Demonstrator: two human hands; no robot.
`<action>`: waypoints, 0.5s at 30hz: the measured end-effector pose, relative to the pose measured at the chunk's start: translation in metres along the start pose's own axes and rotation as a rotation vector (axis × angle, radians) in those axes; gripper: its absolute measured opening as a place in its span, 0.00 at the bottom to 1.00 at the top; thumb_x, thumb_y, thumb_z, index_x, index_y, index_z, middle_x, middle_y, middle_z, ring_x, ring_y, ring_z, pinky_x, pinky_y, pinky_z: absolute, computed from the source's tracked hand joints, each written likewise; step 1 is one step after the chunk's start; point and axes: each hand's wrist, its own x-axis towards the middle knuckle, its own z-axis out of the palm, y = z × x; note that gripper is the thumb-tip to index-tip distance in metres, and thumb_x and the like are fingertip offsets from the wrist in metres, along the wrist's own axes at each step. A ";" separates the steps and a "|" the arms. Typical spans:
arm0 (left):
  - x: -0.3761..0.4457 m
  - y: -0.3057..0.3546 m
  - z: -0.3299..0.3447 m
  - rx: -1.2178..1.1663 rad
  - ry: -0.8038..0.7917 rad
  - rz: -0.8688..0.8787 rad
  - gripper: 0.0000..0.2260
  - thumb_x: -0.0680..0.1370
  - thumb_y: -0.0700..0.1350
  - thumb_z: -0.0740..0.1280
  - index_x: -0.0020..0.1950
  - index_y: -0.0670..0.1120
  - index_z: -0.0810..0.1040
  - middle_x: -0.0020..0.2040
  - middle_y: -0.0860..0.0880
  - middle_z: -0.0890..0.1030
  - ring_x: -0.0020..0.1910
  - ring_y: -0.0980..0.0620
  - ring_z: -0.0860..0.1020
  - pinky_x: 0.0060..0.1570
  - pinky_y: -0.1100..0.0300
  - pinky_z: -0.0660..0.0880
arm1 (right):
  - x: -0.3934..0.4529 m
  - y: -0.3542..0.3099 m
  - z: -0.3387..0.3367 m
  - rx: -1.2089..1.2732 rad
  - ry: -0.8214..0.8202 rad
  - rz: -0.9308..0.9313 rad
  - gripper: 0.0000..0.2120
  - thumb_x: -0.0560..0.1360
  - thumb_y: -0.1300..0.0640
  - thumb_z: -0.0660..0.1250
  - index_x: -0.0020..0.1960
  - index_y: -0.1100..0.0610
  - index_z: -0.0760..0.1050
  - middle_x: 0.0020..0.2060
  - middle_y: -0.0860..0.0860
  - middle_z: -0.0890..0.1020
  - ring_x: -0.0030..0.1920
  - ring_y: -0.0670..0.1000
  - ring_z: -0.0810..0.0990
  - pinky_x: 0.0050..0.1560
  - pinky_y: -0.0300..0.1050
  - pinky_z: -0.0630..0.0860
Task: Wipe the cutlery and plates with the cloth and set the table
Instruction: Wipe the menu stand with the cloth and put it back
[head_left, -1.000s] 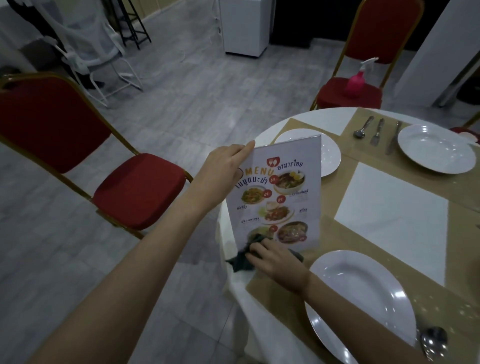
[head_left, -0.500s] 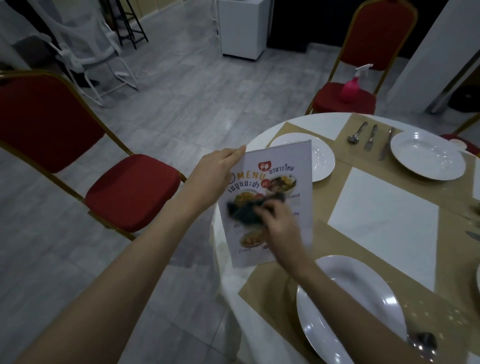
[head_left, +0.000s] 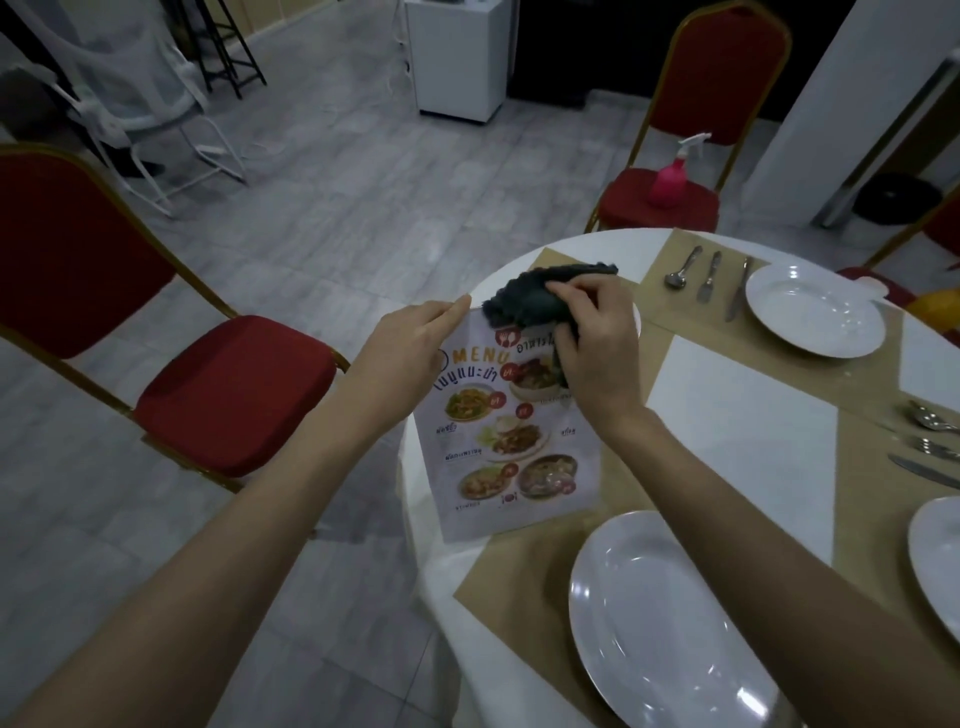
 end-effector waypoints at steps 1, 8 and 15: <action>0.000 -0.001 0.001 0.001 0.002 -0.007 0.27 0.78 0.33 0.61 0.77 0.43 0.60 0.71 0.43 0.71 0.65 0.43 0.72 0.63 0.54 0.67 | -0.005 -0.004 0.004 0.008 -0.022 -0.007 0.16 0.71 0.72 0.65 0.58 0.68 0.78 0.51 0.63 0.78 0.52 0.61 0.75 0.57 0.40 0.69; 0.004 0.002 0.002 -0.034 0.019 -0.029 0.26 0.79 0.34 0.61 0.76 0.43 0.60 0.71 0.43 0.71 0.66 0.45 0.71 0.65 0.53 0.67 | -0.160 0.005 0.022 0.069 -0.299 0.121 0.15 0.72 0.68 0.71 0.58 0.68 0.78 0.53 0.63 0.79 0.51 0.60 0.79 0.51 0.54 0.81; 0.004 0.003 0.000 -0.027 0.022 -0.025 0.27 0.78 0.33 0.62 0.76 0.42 0.61 0.70 0.42 0.72 0.66 0.43 0.71 0.64 0.52 0.68 | -0.099 0.012 0.002 0.052 -0.186 0.116 0.16 0.73 0.70 0.69 0.60 0.66 0.78 0.53 0.61 0.79 0.53 0.59 0.78 0.57 0.47 0.77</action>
